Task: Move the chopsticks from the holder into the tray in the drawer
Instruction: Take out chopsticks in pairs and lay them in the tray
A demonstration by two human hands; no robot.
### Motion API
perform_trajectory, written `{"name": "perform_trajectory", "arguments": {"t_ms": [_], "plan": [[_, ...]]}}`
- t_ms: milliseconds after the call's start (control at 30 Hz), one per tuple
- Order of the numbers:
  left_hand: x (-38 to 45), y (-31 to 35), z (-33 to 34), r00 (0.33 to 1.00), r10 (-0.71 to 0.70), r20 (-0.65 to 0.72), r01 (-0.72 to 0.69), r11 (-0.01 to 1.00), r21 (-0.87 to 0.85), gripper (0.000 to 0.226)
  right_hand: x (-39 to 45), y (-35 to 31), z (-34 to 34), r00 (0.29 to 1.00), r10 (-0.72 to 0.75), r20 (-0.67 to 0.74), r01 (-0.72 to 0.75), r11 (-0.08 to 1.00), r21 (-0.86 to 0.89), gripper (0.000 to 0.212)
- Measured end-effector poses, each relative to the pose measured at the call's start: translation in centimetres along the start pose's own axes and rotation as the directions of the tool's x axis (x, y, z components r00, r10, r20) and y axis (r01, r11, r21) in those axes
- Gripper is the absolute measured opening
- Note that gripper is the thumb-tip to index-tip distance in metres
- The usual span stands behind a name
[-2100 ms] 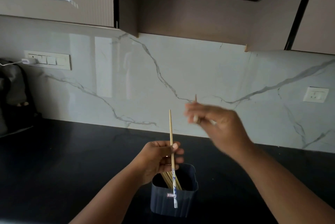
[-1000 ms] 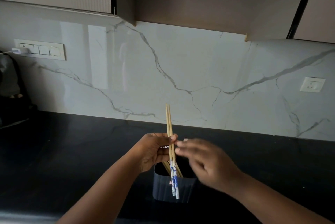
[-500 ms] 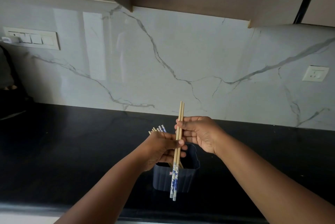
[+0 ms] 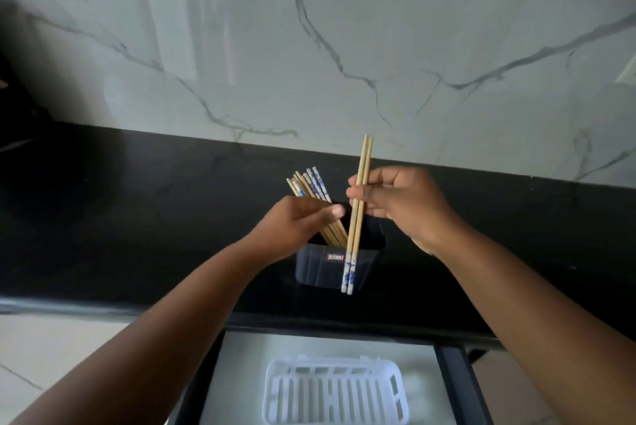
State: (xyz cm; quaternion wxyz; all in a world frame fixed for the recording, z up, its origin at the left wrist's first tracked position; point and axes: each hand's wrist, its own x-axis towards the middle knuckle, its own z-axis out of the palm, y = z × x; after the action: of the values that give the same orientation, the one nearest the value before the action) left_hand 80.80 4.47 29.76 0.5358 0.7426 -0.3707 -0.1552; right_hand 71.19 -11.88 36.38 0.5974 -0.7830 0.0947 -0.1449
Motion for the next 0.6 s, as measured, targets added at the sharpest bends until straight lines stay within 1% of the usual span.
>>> {"name": "perform_trajectory", "arguments": {"t_ms": [33,100,133,167,200,233,267,300,333,367,467,600], "plan": [[-0.6,-1.4,-0.6,0.995,0.049,-0.089,-0.036,0.990,0.138,0.046,-0.8,0.6,0.1,0.999,-0.032,0.019,0.033,0.998,-0.045,0.015],[-1.5,-4.8,-2.0,0.971,0.106,-0.214,-0.031,0.944,0.327,0.048,-2.6,2.6,0.7,0.992,-0.041,0.120,0.058,0.989,-0.136,0.019],[-1.7,-6.5,-2.6,0.961,0.143,-0.239,-0.032,0.908,0.417,0.045,-3.5,4.1,1.3,0.981,-0.009,0.192,0.052,0.975,-0.218,0.018],[-1.8,-8.4,-3.0,0.956,0.171,-0.237,-0.028,0.861,0.508,0.042,-4.4,5.6,1.9,0.961,0.050,0.273,0.045,0.943,-0.329,0.016],[-1.8,-10.2,-3.2,0.964,0.165,-0.210,-0.009,0.807,0.591,0.043,-5.3,7.4,2.6,0.930,0.119,0.347,0.052,0.894,-0.445,0.014],[-1.9,-11.9,-3.2,0.980,0.100,-0.172,0.041,0.744,0.666,0.047,-6.2,9.2,3.3,0.894,0.179,0.410,0.079,0.840,-0.537,0.014],[-2.1,-13.5,-3.1,0.990,-0.027,-0.137,0.120,0.666,0.736,0.056,-7.0,11.2,4.0,0.855,0.227,0.466,0.114,0.795,-0.596,0.014],[-2.4,-15.0,-2.9,0.979,-0.170,-0.114,0.193,0.577,0.794,0.068,-7.8,13.2,4.6,0.817,0.275,0.507,0.138,0.761,-0.634,0.015],[-2.8,-16.3,-2.7,0.955,-0.277,-0.110,0.242,0.506,0.828,0.079,-8.5,15.2,5.2,0.785,0.328,0.525,0.137,0.735,-0.664,0.017],[-3.1,-17.3,-2.5,0.937,-0.329,-0.121,0.273,0.470,0.840,0.087,-9.1,17.0,5.8,0.764,0.376,0.525,0.120,0.716,-0.688,0.019],[-3.2,-18.4,-2.5,0.939,-0.306,-0.159,0.293,0.466,0.835,0.097,-10.1,21.0,6.9,0.735,0.447,0.510,0.074,0.695,-0.715,0.020],[-3.2,-18.4,-2.5,0.941,-0.298,-0.158,0.289,0.470,0.834,0.095,-10.8,24.3,8.2,0.701,0.475,0.532,0.082,0.687,-0.722,0.014]]}}
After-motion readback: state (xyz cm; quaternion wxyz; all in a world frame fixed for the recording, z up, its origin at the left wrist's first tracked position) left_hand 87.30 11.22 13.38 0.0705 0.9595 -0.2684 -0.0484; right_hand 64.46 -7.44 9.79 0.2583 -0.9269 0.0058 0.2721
